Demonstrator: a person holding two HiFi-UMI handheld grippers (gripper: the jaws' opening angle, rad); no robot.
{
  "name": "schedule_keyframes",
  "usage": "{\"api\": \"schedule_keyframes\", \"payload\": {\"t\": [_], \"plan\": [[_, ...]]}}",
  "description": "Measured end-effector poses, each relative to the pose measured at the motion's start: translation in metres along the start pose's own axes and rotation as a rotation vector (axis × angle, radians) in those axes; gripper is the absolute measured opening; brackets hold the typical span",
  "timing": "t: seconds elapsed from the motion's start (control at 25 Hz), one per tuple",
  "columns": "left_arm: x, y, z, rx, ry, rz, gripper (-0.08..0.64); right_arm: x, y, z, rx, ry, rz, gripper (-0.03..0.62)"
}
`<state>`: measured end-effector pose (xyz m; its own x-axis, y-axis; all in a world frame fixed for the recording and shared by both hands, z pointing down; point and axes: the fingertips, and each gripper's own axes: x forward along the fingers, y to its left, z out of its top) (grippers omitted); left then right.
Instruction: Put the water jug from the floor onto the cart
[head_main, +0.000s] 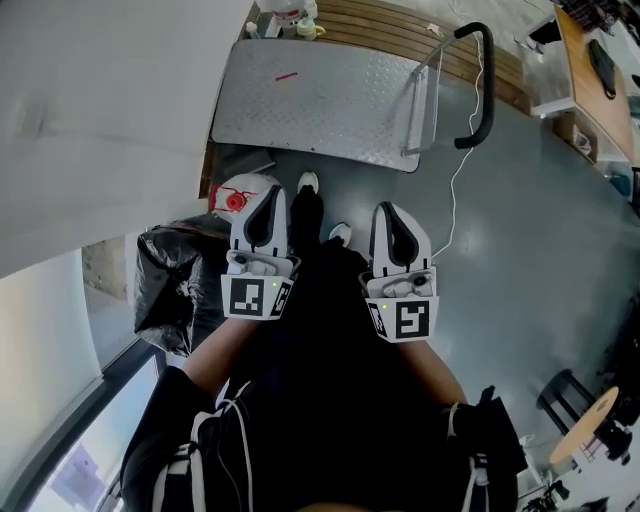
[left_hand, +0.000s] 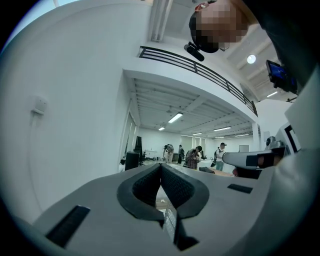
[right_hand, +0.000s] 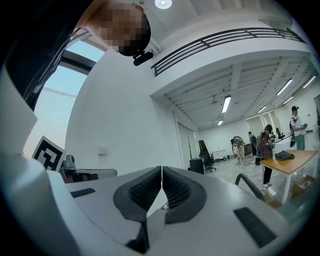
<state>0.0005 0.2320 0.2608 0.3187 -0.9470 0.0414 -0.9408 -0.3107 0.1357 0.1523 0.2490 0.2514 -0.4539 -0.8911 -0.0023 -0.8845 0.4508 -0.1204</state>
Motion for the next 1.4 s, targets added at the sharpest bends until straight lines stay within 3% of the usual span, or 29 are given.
{"api": "schedule_keyframes", "payload": {"t": [0.32,0.96,1.12,1.4], "plan": [[0.037,0.006,0.001,-0.027,-0.02,-0.059,0.018,0.046,0.001,-0.001,-0.023,0.002,0.024,0.019],[0.128,0.096,0.015,-0.075,-0.049,-0.069,0.018,0.173,0.004,0.014,-0.083,0.019,0.06,0.02],[0.146,0.121,0.012,-0.134,-0.046,-0.079,0.018,0.196,0.006,0.018,-0.117,0.01,0.033,0.02],[0.164,0.135,0.008,-0.075,-0.04,-0.072,0.018,0.214,-0.005,0.015,-0.116,0.029,0.016,0.02]]}}
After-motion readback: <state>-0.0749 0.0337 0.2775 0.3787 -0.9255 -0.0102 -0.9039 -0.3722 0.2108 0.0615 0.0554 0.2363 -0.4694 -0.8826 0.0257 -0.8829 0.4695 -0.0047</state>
